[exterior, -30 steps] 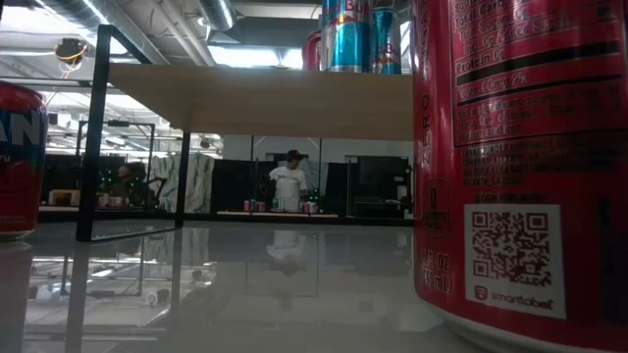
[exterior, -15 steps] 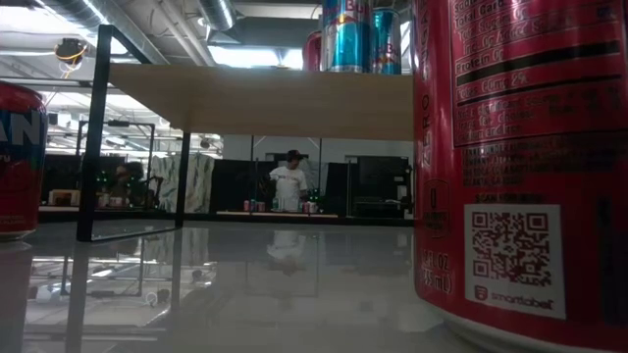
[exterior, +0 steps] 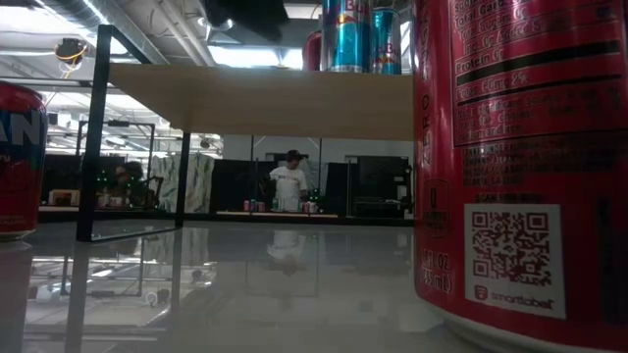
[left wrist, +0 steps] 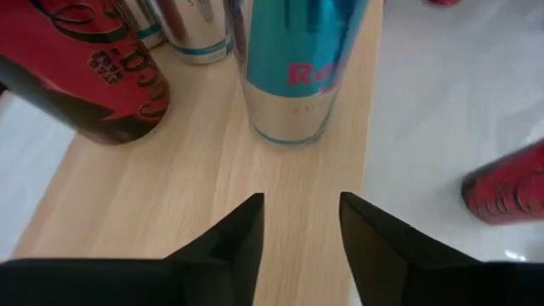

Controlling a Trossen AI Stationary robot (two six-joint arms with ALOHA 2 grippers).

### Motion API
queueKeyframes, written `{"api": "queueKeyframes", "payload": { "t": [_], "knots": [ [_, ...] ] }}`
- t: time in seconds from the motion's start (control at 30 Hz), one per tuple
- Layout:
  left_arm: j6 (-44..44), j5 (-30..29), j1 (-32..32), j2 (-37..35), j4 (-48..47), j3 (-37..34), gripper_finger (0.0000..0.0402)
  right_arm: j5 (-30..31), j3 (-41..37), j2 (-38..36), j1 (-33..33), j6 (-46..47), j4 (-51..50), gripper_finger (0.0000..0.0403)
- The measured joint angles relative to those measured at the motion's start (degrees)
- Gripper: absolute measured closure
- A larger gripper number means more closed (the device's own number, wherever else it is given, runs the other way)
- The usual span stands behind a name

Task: Place canned beverage on shelf
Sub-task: Put the blue soda can on the shelf aligned with the other blue soda cans

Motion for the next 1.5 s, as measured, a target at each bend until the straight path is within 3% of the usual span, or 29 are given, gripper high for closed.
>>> {"api": "queueKeyframes", "payload": {
  "t": [0.4,0.73,1.23,1.5],
  "knots": [
    [1.37,0.0,2.93,0.0,19.31,-10.11,0.0332,0.0,0.0,0.0,0.0,-0.01,0.02,0.0017],
    [3.03,0.49,4.54,2.45,29.72,-11.54,0.0346,0.02,0.0,0.0,0.0,0.0,0.07,0.0017],
    [3.03,0.15,5.39,5.73,35.2,-11.56,0.0345,0.02,0.0,0.0,0.0,0.0,0.07,0.0017],
    [5.07,-0.04,4.89,4.9,32.42,-11.56,0.0345,0.02,0.0,0.0,0.0,0.0,0.04,0.0017]
  ]
}}
